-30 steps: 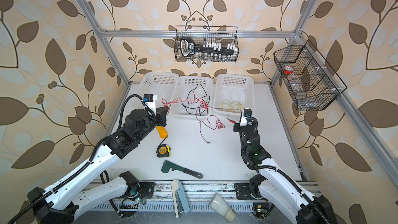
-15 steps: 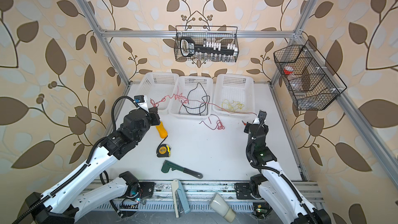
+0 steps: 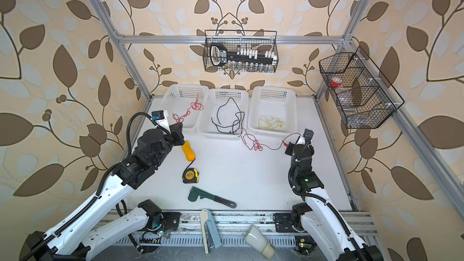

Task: Untangle the cables
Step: 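Lower the red bundle into the empty basket and open the left gripper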

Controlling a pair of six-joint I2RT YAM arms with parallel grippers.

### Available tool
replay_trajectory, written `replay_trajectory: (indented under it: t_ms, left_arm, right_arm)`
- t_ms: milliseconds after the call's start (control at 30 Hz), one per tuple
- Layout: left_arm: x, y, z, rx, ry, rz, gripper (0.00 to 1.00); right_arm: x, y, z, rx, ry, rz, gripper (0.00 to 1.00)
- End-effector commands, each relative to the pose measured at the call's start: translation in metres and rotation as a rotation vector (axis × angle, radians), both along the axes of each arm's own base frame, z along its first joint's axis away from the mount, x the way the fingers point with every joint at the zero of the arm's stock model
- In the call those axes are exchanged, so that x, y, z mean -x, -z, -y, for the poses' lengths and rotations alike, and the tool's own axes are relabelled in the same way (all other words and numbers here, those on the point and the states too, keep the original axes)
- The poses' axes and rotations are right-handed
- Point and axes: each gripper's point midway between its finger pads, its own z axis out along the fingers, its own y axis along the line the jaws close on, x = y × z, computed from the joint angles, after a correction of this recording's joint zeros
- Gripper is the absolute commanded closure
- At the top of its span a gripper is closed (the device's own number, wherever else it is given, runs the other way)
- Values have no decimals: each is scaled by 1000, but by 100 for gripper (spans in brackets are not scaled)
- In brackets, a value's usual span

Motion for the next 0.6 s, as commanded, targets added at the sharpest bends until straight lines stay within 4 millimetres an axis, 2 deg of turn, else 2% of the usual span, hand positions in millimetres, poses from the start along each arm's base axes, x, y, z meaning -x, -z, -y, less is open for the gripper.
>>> replay_trajectory:
  t_ms: [0, 167, 300, 433, 567]
  left_arm:
    - [-5, -19, 3, 10, 13, 65, 100]
    - [-15, -23, -3, -29, -36, 83, 100]
    - [-31, -21, -14, -108, -114, 64, 100]
    - [-55, -9, -34, -112, -186, 10, 100]
    - [-77, 10, -62, -112, -281, -56, 100]
  right_arm:
    - [-4, -5, -16, -36, -97, 65, 100]
    - [-2, -25, -40, -55, -244, 176, 100]
    - [-1, -43, -60, -48, -352, 218, 100]
    - [1, -60, -78, -20, -424, 241, 100]
    - [3, -77, -92, -33, -494, 260, 100]
